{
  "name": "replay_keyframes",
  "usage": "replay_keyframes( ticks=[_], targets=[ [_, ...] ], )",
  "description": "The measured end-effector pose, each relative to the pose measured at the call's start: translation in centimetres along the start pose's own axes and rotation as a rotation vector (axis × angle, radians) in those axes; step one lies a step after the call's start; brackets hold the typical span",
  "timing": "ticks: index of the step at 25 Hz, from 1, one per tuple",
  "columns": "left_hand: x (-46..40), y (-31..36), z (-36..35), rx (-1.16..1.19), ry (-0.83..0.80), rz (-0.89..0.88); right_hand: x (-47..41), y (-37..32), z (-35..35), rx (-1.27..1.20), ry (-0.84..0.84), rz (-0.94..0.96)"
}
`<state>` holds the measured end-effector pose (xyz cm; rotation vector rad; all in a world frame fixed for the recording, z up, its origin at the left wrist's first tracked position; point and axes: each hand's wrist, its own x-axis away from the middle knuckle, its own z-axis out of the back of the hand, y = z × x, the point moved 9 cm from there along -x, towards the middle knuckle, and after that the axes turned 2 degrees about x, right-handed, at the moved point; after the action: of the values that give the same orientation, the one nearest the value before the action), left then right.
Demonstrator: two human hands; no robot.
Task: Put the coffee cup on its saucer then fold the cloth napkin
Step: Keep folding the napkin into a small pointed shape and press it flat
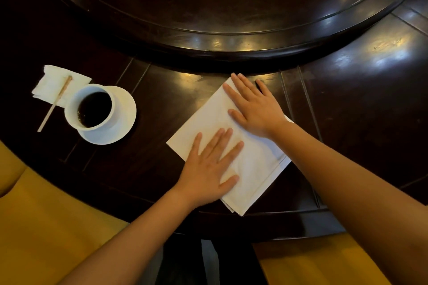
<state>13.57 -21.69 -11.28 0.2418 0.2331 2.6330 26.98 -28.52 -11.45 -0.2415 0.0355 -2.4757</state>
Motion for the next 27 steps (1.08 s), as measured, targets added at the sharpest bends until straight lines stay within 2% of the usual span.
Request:
replay_keyframes(
  ticks=[3, 6, 11, 14, 19, 27],
  targets=[
    [1.9, 2.0, -0.5, 0.011, -0.081, -0.212, -0.4, 0.7, 0.0, -0.023, 0.021, -0.13],
    [3.6, 3.0, -0.6, -0.012, -0.135, -0.346, -0.4, 1.3, 0.2, -0.069, 0.041, -0.214],
    [4.1, 2.3, 0.2, 0.068, -0.121, -0.379, 5.5, -0.6, 2.2, -0.229, 0.139, -0.032],
    [3.5, 2.2, 1.0, 0.094, -0.098, -0.374, 11.4, -2.2, 2.8, -0.337, 0.084, 0.085],
    [2.5, 2.4, 2.1, 0.038, -0.066, -0.441, 15.5, -4.5, 0.7, -0.158, -0.046, 0.261],
    [1.9, 3.3, 3.1, 0.07, 0.041, -0.5, 14.2, -5.8, 1.6, -0.118, 0.074, 0.395]
  ],
)
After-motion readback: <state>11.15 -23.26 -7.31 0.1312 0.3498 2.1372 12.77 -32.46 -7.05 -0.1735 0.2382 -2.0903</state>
